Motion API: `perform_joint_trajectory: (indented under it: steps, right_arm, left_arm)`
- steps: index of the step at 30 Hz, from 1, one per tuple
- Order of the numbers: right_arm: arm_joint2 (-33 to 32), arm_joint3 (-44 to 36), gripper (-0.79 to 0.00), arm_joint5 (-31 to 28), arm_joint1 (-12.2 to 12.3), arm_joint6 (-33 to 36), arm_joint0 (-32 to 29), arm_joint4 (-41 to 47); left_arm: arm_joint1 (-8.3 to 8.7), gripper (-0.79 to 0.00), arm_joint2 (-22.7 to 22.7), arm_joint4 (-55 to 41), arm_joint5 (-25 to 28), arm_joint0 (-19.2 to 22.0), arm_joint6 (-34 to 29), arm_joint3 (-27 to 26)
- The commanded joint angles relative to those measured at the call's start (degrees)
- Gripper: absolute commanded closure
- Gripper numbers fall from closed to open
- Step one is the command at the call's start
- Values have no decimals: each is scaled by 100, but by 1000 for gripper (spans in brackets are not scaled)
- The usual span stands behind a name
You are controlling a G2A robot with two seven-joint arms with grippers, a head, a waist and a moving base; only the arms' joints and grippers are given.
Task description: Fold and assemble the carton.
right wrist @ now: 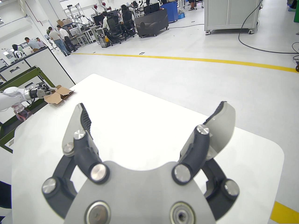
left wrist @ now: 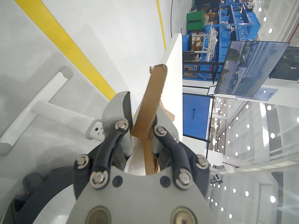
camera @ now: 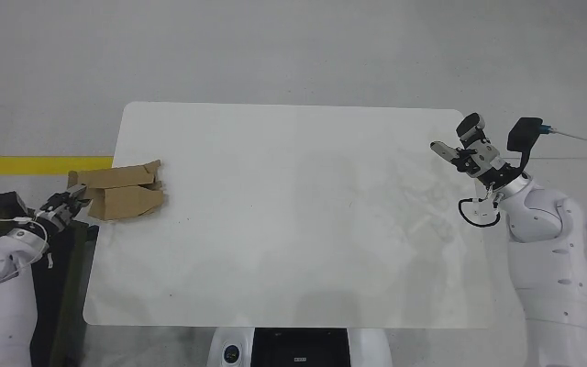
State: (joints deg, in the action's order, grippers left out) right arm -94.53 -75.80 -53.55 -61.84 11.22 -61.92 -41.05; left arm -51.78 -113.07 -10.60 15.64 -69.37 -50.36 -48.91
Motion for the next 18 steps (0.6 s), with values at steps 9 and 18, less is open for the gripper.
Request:
perform_joint_trajectory:
  steps: [9, 18]
  right_arm:
    - [0, 0, -785, 0, 0, 0, 0, -1]
    - [0, 0, -785, 0, 0, 0, 0, -1]
  left_arm:
    - [11, 0, -107, -499, 280, -116, -17, -600]
    - [-2, 0, 144, -743, 232, 28, -104, -1382]
